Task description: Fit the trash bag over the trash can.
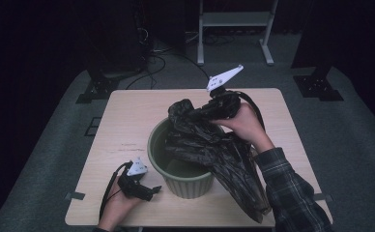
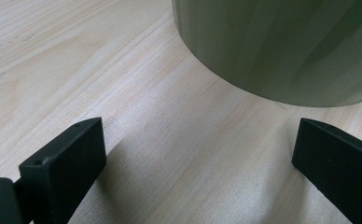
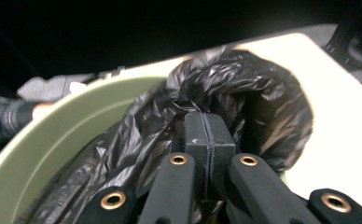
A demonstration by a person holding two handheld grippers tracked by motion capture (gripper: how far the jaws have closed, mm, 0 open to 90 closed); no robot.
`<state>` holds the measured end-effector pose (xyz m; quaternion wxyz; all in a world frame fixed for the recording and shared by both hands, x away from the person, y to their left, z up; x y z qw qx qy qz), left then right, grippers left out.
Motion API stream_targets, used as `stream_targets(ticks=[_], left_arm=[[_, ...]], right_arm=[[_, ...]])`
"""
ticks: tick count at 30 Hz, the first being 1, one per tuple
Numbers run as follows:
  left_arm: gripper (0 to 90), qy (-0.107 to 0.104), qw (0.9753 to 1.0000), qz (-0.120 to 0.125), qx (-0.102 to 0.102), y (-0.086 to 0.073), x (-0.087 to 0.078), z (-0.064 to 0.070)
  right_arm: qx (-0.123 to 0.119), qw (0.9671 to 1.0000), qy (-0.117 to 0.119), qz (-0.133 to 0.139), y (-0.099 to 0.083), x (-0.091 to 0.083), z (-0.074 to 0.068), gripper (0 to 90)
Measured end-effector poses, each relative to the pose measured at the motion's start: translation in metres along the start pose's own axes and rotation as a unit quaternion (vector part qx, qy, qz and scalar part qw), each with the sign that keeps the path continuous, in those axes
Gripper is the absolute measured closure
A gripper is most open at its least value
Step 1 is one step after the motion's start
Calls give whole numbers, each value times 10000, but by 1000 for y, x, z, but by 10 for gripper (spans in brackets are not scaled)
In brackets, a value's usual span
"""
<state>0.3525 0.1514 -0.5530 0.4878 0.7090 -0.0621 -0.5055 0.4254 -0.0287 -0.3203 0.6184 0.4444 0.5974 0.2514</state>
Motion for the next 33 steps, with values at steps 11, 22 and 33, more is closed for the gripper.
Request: stream_targets(ticks=[11,22,33], left_arm=[[15,-1,10000,-2,4,0,0,0],[15,0,10000,0,-1,0,0,0],[15,-1,10000,-4,3,0,0,0]], right_arm=[[-183,9963,514,-664,-27,26,-28,872],[92,9990,233,362,-5,-27,-14,618],[204,9963,101,833,31,-10,5,487]])
Point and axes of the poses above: each handheld gripper's, and its own axes: x roughly forward along the jaws, y roughly out of its top, z roughly to its right, the point moved 10 cm from there along x, roughly forward along the jaws, and after that the axes turned 3 degrees about z, right-handed, at the moved point
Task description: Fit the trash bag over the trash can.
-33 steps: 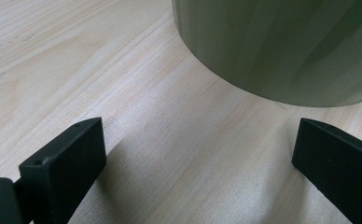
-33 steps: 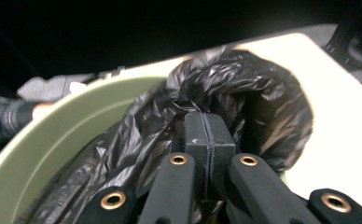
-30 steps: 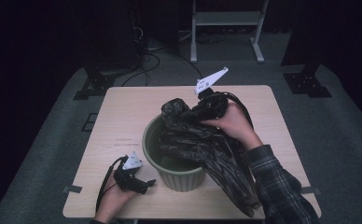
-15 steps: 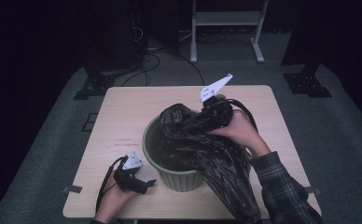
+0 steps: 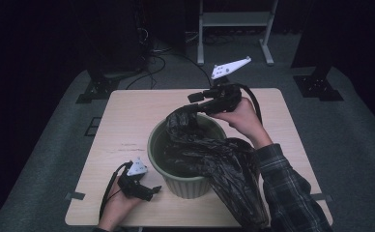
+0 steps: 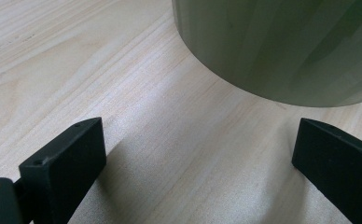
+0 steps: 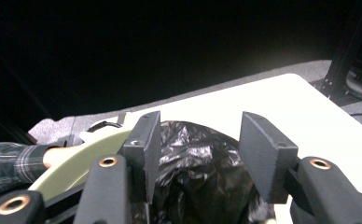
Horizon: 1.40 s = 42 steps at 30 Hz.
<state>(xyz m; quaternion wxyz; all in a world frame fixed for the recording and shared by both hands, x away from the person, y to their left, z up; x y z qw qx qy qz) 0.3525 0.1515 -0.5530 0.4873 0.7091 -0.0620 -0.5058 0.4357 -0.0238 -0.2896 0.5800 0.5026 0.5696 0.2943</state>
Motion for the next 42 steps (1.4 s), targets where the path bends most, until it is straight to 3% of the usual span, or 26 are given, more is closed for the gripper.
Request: stream_targets(ticks=[5,7,9,14,16,19,22,25,29,32,33,37,42], left_arm=[[15,-1,10000,0,0,0,0,0],[15,0,10000,1,-1,0,0,0],[15,-1,10000,4,-4,0,0,0],[15,1,10000,4,-3,0,0,0],[15,1,10000,4,-3,0,0,0],[15,0,10000,3,-3,0,0,0],[15,1,10000,4,-4,0,0,0],[15,0,10000,4,-5,0,0,0],[15,1,10000,4,-4,0,0,0],[15,0,10000,3,-3,0,0,0],[15,1,10000,3,-2,0,0,0],[15,2,10000,4,-4,0,0,0],[15,1,10000,4,-4,0,0,0]], right_arm=[[38,9996,37,-288,-8,18,3,574],[21,9982,83,-596,-18,26,2,719],[-209,9946,84,-1012,-32,33,-1,845],[-377,9865,223,-1576,-51,40,-14,854],[-409,9838,292,-1722,-57,40,-18,752],[-258,9883,319,-1470,-51,34,-19,628],[-187,9937,285,-1065,-40,13,-20,599],[-159,9959,274,-849,-37,-9,-22,568],[-107,9976,195,-654,-43,-38,-29,536],[-109,9981,145,-583,-47,-49,-32,531],[-142,9987,17,-494,-54,-62,-33,519],[-113,9991,-184,-367,-66,-80,-31,511],[101,9991,-307,-265,-86,-101,-23,507]])
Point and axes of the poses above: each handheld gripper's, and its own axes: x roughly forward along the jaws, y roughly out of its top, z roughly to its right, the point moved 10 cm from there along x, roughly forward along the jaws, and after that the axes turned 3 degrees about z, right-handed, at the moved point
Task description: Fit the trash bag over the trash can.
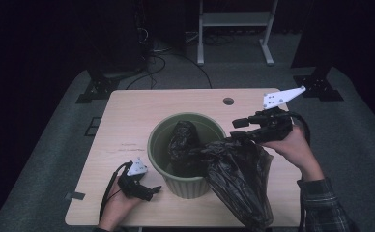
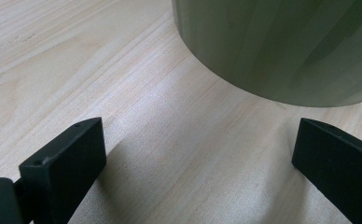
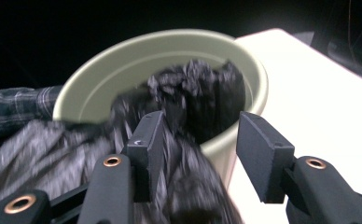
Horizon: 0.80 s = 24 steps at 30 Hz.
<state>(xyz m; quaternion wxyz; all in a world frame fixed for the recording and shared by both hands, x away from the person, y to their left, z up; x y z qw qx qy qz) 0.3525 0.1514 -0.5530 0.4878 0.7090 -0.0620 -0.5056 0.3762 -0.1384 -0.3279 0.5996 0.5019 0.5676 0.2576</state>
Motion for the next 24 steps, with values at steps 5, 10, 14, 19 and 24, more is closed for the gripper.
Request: stream_targets(ticks=[5,10,14,19,24], left_arm=[[15,1,10000,0,-1,0,0,0],[15,1,10000,0,0,0,0,0],[15,1,10000,-3,4,0,0,0],[15,1,10000,-3,3,0,0,0],[15,2,10000,0,0,0,0,0]], right_arm=[[212,9997,-70,-86,-20,-8,11,501],[411,9990,93,-160,-32,-6,16,573],[266,9993,95,-255,-37,-1,14,900],[197,9998,-27,-80,-30,0,17,900],[181,9997,-107,85,-23,-3,22,900]])
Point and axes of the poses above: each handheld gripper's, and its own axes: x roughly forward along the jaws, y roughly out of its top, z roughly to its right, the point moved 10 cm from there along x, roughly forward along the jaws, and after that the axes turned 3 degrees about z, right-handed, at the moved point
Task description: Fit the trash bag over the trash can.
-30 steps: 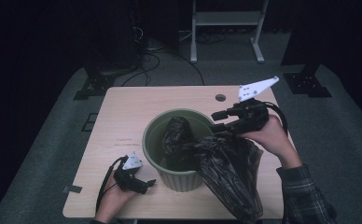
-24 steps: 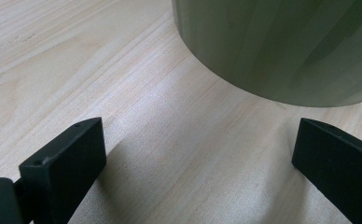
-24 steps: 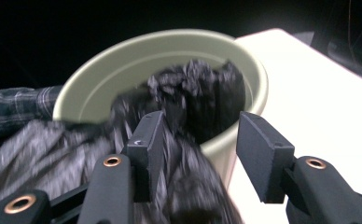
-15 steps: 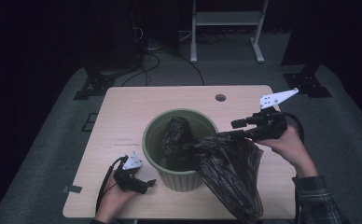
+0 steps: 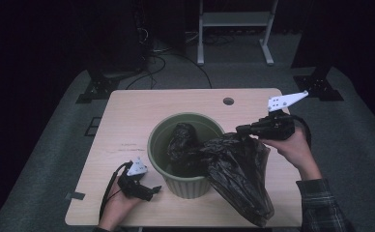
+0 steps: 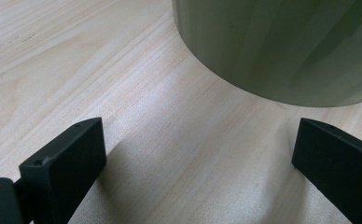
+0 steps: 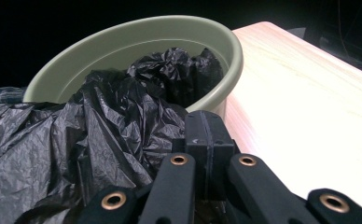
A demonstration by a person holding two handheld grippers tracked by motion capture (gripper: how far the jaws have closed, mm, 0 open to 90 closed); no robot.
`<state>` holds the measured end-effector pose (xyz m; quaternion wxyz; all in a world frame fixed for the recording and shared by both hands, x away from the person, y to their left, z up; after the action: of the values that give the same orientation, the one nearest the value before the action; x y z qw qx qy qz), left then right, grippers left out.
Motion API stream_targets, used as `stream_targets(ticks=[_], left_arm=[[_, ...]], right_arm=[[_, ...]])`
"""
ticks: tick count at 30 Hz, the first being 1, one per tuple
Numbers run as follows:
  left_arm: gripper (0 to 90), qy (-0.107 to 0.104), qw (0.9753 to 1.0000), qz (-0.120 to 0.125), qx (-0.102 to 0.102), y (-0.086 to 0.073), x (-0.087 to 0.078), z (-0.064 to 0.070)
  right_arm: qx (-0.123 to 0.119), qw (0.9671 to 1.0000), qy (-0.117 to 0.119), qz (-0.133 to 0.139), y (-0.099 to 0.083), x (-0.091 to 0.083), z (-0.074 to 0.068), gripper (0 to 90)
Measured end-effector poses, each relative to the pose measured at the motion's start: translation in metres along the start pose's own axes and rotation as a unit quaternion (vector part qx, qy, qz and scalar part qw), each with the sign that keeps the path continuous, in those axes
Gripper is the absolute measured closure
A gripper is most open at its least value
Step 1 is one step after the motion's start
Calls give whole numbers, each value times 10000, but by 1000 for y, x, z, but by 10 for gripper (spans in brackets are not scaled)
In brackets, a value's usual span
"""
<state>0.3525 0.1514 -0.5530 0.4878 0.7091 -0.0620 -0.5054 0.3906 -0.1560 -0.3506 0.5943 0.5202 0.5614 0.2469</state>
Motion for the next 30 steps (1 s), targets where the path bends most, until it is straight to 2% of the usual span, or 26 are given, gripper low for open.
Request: stream_targets(ticks=[3,6,11,12,15,19,21,22,23,25,27,29,30], left_arm=[[15,-1,10000,-1,-1,0,0,0],[15,0,10000,-1,0,0,0,0],[15,-1,10000,-1,-1,0,0,0],[15,-1,10000,-1,-1,0,0,0],[15,-6,10000,-3,13,0,0,0],[15,-29,10000,1,21,-1,-1,0],[15,-38,10000,0,27,-1,-1,0],[15,-38,10000,0,27,-1,-1,0],[15,-48,10000,3,31,-1,-1,0],[15,-49,10000,5,32,-1,-1,0],[15,-51,10000,5,39,-1,-1,0],[15,-59,10000,2,37,-1,-2,0],[15,-59,10000,2,37,-1,-2,0]], right_arm=[[-12,9999,-84,76,3,-2,4,900],[-17,9999,-142,40,10,4,11,900],[-51,9998,-206,49,30,26,22,900],[-51,9998,-206,49,30,26,22,900],[-61,9998,-210,36,51,48,30,900],[-102,9997,-236,33,69,68,35,900],[-109,9997,-238,24,78,78,36,900],[-109,9997,-238,24,78,78,36,900],[-129,9997,-185,25,85,90,35,900],[-133,9998,-159,0,86,94,33,900],[-239,9996,-85,-113,85,107,26,900],[-250,9995,-127,-153,84,108,25,824],[-250,9995,-127,-153,84,108,25,824]])
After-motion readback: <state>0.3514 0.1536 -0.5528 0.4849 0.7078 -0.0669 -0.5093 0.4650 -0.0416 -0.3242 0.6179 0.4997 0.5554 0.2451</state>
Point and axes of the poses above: each handheld gripper's, and its own axes: x roughly forward along the jaws, y roughly out of its top, z roughly to its right, the point moved 10 cm from there along x, roughly forward along the jaws, and after that the axes turned 3 degrees about z, right-handed, at the moved point
